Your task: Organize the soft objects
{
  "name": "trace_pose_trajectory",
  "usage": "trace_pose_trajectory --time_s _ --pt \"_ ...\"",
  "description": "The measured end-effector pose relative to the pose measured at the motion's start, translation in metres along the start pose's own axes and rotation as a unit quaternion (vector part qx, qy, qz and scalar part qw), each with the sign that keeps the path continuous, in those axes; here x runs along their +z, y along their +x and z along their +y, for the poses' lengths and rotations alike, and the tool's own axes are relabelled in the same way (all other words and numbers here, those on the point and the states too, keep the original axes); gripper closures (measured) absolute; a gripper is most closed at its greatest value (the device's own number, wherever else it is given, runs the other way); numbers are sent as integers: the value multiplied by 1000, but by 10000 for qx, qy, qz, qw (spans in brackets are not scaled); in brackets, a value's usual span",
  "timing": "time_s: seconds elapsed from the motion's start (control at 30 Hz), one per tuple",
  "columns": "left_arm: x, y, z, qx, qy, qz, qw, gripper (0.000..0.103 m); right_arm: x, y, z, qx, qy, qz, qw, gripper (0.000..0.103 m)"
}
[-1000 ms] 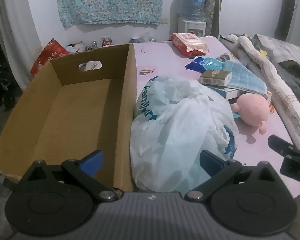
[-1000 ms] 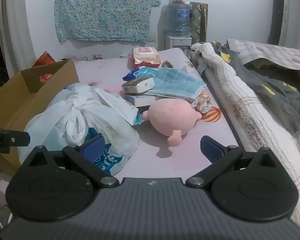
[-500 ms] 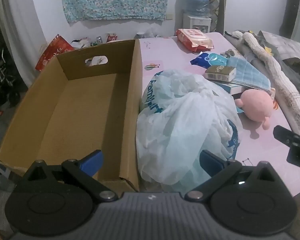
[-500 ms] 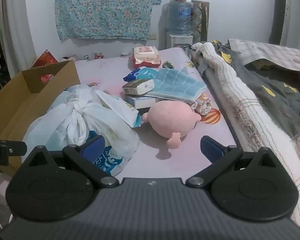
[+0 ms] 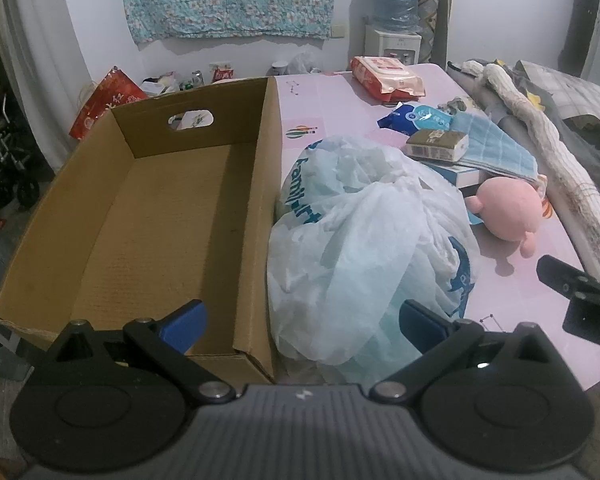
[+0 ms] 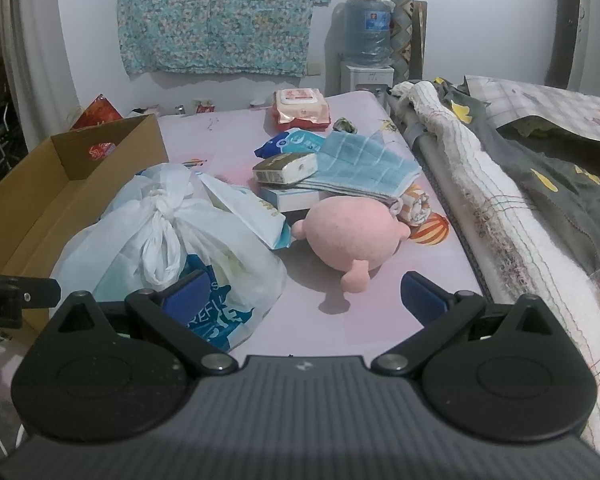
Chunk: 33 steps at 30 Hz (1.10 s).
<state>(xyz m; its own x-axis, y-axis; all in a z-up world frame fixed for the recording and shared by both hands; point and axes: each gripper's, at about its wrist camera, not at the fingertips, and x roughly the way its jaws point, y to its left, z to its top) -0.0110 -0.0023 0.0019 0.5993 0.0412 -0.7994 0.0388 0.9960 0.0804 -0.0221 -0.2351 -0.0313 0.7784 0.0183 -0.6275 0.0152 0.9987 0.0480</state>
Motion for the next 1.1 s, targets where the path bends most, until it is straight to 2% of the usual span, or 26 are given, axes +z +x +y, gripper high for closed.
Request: trace_pose_trajectory --time_s 1.1 --pt "1 1 7 -14 -85 29 10000 0 3 3 3 24 -19 45 10000 1"
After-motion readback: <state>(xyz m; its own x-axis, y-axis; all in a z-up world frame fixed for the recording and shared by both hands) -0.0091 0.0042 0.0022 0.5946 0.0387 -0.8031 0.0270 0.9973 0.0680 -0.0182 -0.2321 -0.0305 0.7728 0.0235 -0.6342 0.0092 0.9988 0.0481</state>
